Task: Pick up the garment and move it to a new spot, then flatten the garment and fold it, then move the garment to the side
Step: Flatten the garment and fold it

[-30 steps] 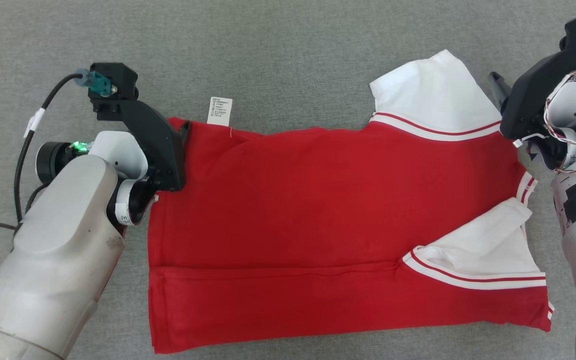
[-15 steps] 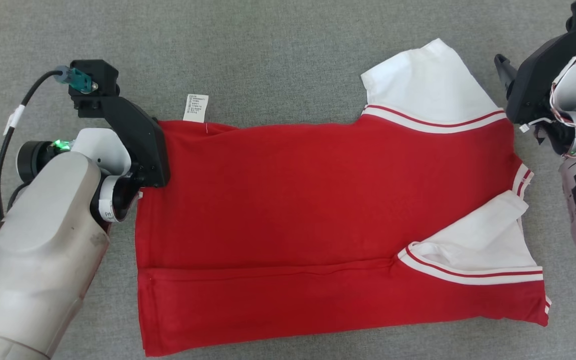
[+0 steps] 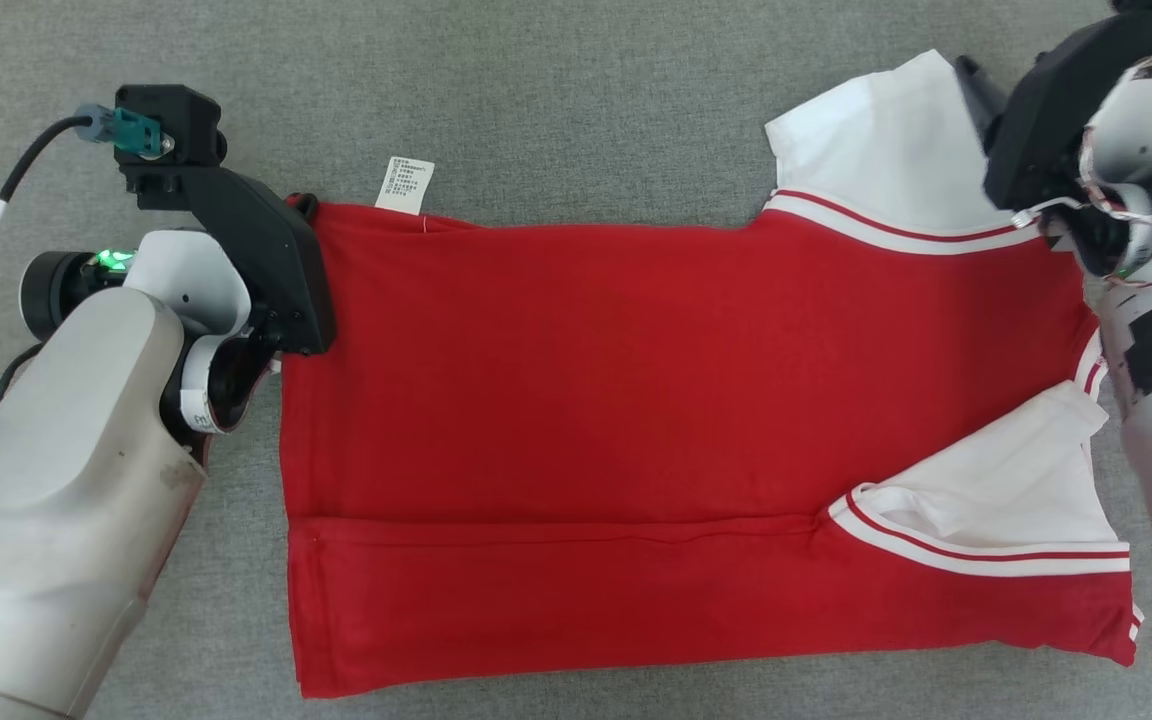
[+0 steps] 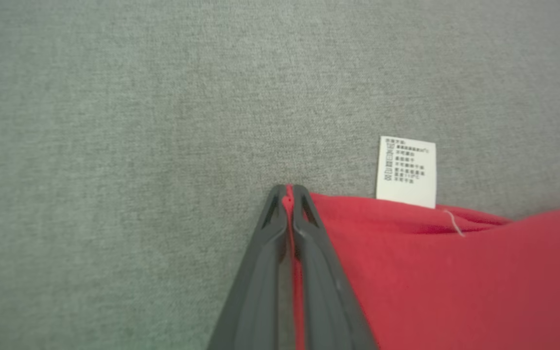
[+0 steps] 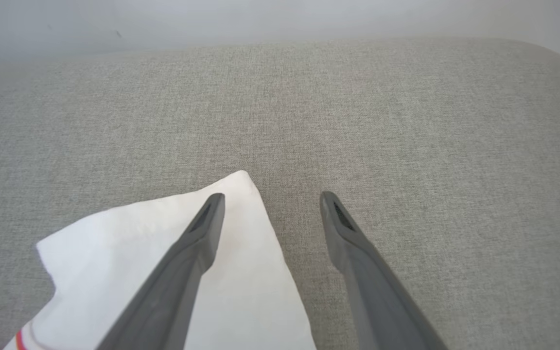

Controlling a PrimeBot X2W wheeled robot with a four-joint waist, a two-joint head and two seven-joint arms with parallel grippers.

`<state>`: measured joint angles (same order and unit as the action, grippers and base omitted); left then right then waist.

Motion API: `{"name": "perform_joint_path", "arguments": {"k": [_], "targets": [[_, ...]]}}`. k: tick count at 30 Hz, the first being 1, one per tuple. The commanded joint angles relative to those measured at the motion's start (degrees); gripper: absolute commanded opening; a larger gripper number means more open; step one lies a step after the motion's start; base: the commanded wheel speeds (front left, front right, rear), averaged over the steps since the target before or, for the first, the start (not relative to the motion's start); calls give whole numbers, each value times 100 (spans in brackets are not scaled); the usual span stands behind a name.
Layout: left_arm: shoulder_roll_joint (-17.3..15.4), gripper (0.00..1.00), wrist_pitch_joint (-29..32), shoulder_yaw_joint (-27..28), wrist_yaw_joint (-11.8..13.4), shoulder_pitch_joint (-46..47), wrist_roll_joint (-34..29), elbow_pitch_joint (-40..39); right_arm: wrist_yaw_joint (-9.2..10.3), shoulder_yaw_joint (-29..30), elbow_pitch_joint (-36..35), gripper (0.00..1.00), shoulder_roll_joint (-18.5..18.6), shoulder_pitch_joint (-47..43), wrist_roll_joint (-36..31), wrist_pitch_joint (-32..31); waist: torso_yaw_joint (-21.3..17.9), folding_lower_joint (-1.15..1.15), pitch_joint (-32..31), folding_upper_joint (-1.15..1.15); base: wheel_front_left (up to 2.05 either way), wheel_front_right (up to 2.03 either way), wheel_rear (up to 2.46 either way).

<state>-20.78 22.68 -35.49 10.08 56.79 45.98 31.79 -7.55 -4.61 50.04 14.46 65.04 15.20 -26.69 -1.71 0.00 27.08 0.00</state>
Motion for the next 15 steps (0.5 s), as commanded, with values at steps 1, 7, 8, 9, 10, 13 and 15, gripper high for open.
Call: {"name": "perform_joint_path", "arguments": {"k": [1,7,8,9,10,13,15], "targets": [[-113,0,30,-4,63,-180,17,50,13,-63,-19,100,-14,-34,42,-14,14,0,-8,0,0,0,0],[-114,0,79,-29,120,-165,24,-125,13,-199,179,100,34,13,-31,-71,117,0,86,0,0,0,0],[-103,0,73,-29,128,-160,27,-148,13,-189,229,100,60,52,-71,-60,139,0,103,0,0,0,0],[-92,0,68,-31,134,-149,29,-173,13,-172,279,100,88,88,-103,-42,162,0,126,0,0,0,0],[-83,0,56,-28,136,-139,34,-189,13,-178,330,100,84,109,-135,-30,178,0,143,0,0,0,0],[-65,0,19,-20,157,-111,38,-228,13,-188,471,100,47,186,-185,-39,220,0,196,0,0,0,0],[-71,0,-5,-21,168,-110,33,-235,13,-229,583,100,27,231,-212,-127,228,0,223,0,0,0,0]]}}
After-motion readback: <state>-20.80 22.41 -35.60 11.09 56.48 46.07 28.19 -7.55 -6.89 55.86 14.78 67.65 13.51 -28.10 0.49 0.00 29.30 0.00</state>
